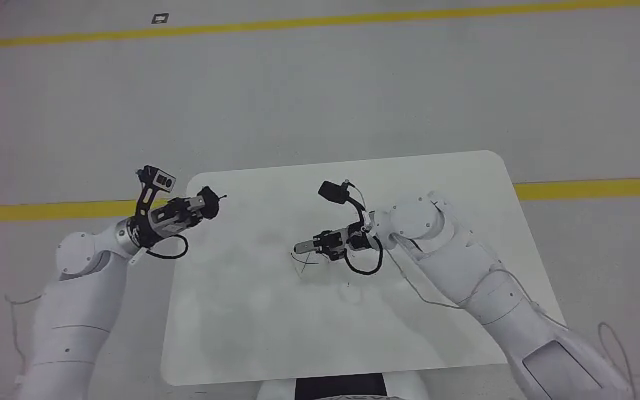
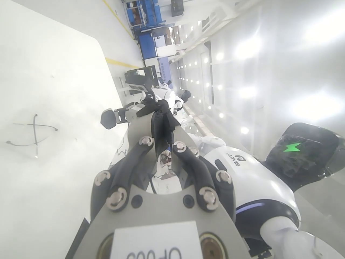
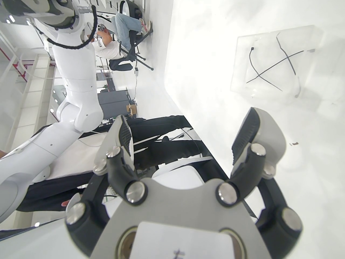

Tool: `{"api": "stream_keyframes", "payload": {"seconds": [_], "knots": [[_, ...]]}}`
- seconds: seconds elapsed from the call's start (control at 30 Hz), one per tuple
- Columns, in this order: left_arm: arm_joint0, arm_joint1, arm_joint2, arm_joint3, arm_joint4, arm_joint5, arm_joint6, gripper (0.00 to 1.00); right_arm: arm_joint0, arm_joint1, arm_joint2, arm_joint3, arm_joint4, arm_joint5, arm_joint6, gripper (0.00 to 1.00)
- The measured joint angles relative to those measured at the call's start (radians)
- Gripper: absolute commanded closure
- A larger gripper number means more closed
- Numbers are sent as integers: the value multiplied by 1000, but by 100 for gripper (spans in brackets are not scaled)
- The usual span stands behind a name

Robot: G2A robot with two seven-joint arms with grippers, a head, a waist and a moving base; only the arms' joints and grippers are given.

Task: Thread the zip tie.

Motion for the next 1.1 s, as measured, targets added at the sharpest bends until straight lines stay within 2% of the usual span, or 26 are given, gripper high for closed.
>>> {"api": "stream_keyframes", "payload": {"seconds": [0.1, 0.3, 0.5, 0.63, 0.7, 1.1], "knots": [[-17, 1, -1, 17, 1, 0, -18, 100, 0, 0, 0, 0, 0, 0, 0, 0], [-17, 1, -1, 16, 1, 0, -18, 100, 13, -4, -24, -9, -18, 13, -8, 0], [-17, 1, -1, 16, 1, 0, -18, 100, 109, -37, -134, 29, -66, 109, 9, 0], [-17, 1, -1, 16, 1, 0, -18, 100, 151, -64, -199, 84, -62, 146, -5, 0], [-17, 1, -1, 16, 1, 0, -18, 100, 163, -72, -218, 100, -66, 138, -16, 0], [-17, 1, -1, 16, 1, 0, -18, 100, 163, -72, -218, 99, -65, 135, -17, 0]]}}
